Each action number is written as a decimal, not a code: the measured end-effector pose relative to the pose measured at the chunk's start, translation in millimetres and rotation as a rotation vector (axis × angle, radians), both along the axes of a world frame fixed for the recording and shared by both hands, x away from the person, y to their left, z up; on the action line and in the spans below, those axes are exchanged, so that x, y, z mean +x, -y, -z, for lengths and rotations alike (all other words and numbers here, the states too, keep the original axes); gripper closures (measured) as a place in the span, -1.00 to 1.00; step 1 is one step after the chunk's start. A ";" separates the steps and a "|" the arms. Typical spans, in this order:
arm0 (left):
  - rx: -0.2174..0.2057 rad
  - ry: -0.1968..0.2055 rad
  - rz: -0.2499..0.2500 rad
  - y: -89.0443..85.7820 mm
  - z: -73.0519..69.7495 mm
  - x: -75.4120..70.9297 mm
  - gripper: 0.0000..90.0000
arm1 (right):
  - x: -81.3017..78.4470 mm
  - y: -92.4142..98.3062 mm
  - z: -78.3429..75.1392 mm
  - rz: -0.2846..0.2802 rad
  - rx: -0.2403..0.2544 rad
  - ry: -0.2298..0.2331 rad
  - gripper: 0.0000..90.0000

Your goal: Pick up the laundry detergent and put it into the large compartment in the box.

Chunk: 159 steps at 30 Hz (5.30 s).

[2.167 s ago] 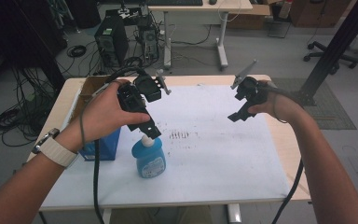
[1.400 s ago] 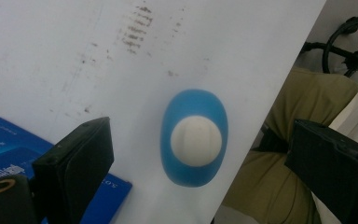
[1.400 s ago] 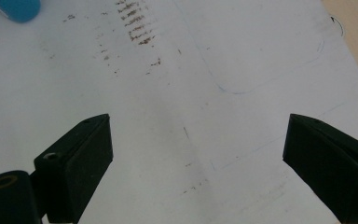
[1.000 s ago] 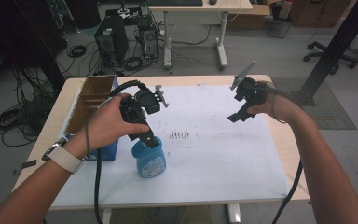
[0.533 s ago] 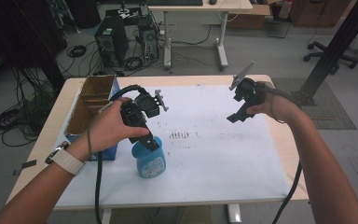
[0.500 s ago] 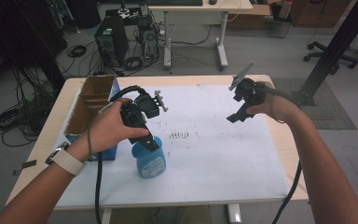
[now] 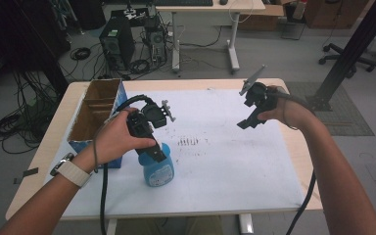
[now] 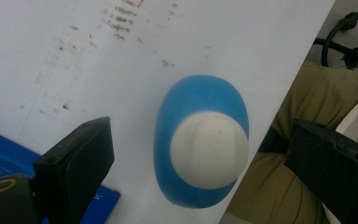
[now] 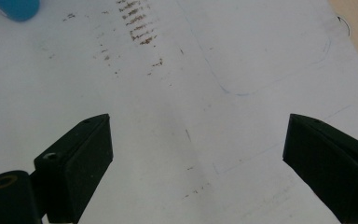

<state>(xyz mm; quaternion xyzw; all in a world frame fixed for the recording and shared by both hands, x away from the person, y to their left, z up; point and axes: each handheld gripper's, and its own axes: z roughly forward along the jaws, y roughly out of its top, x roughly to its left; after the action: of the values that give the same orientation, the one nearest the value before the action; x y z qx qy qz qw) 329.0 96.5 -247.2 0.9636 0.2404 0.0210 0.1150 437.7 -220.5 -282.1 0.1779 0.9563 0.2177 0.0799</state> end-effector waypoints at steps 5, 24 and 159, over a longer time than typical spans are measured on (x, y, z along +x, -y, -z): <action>0.003 -0.006 0.000 1.0 5.8 -0.2 -0.82 | 0.0 0.1 0.7 0.003 0.001 -0.002 -0.82; -0.003 -0.009 0.014 2.8 19.5 0.3 -0.82 | 0.7 -0.1 2.0 0.002 -0.001 -0.004 -0.82; 0.008 0.064 -0.086 -1.8 -43.9 -20.4 -0.17 | -8.5 3.3 -2.0 0.009 0.021 0.013 -0.82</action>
<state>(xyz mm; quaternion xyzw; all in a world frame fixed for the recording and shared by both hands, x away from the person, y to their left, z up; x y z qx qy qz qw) 308.6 98.3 -203.2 0.9517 0.2777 0.0579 0.1178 429.2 -223.8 -280.2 0.1816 0.9526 0.2287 0.0854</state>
